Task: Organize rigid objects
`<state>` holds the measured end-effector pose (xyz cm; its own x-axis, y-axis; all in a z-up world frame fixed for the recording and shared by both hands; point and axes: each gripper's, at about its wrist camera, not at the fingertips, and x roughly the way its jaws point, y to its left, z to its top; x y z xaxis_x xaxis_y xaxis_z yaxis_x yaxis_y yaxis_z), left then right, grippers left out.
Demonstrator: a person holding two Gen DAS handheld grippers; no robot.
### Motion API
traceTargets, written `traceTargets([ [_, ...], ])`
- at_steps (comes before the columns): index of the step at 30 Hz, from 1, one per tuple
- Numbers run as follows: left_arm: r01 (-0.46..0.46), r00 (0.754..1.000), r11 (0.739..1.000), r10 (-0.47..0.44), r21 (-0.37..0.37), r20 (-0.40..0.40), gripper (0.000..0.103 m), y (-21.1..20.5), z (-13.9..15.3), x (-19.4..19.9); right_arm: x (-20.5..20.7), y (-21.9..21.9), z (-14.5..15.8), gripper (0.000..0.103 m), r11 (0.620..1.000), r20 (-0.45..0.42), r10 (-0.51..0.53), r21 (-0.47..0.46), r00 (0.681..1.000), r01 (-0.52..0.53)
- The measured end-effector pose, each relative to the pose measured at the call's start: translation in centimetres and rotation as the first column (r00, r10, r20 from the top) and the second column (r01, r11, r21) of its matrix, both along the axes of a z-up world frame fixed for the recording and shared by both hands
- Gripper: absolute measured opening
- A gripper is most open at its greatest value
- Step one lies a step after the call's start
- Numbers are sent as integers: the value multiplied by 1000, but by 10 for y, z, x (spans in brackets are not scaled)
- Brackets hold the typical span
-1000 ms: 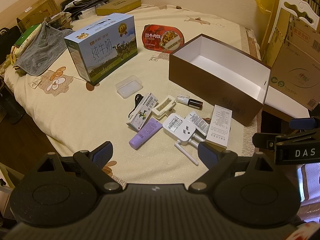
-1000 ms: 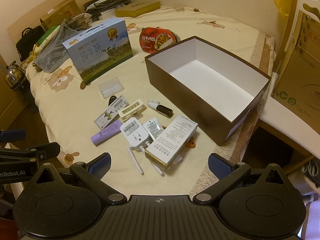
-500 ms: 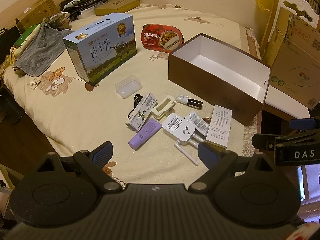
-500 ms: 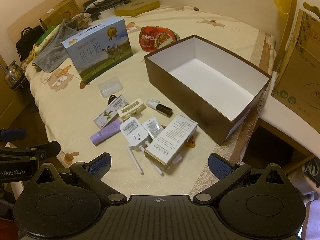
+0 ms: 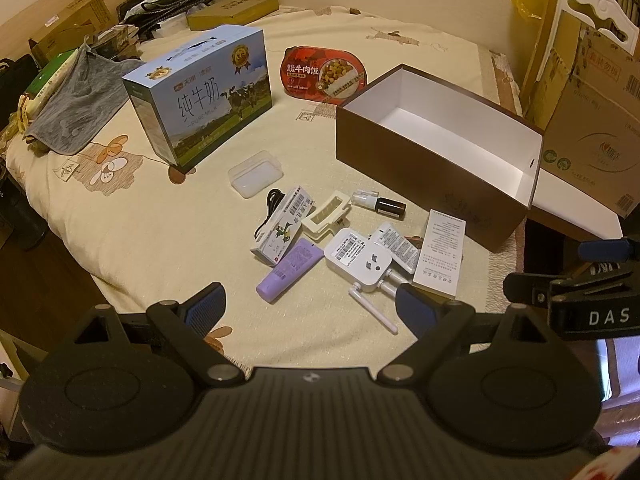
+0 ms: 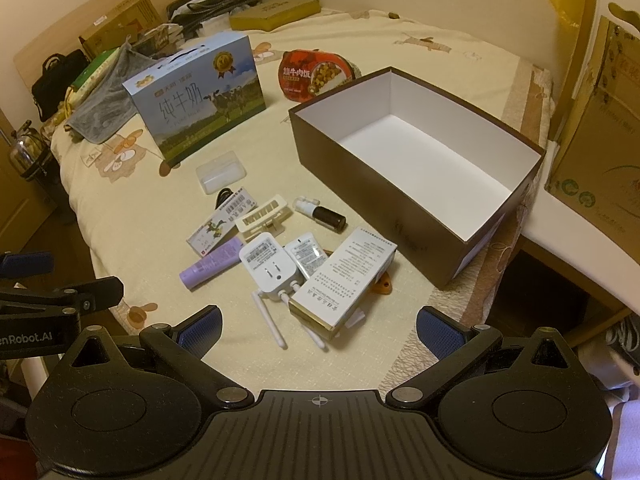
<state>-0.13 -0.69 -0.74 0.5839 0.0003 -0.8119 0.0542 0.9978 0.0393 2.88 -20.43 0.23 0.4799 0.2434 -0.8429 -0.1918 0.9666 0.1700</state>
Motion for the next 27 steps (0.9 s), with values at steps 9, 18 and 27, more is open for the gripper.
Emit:
traceTargets([
  [9, 3, 1000, 1000, -3, 1, -16, 90, 0, -14, 10, 6, 0, -13, 101, 1000, -21, -1, 5, 1000, 1],
  [18, -2, 999, 1000, 2, 11, -39, 90, 0, -21, 24, 17, -3, -24, 101, 1000, -51, -7, 21, 999, 8],
  [27, -9, 997, 1000, 10, 22, -75, 90, 1, -41, 46, 34, -9, -44, 101, 999, -90, -29, 40, 996, 33],
])
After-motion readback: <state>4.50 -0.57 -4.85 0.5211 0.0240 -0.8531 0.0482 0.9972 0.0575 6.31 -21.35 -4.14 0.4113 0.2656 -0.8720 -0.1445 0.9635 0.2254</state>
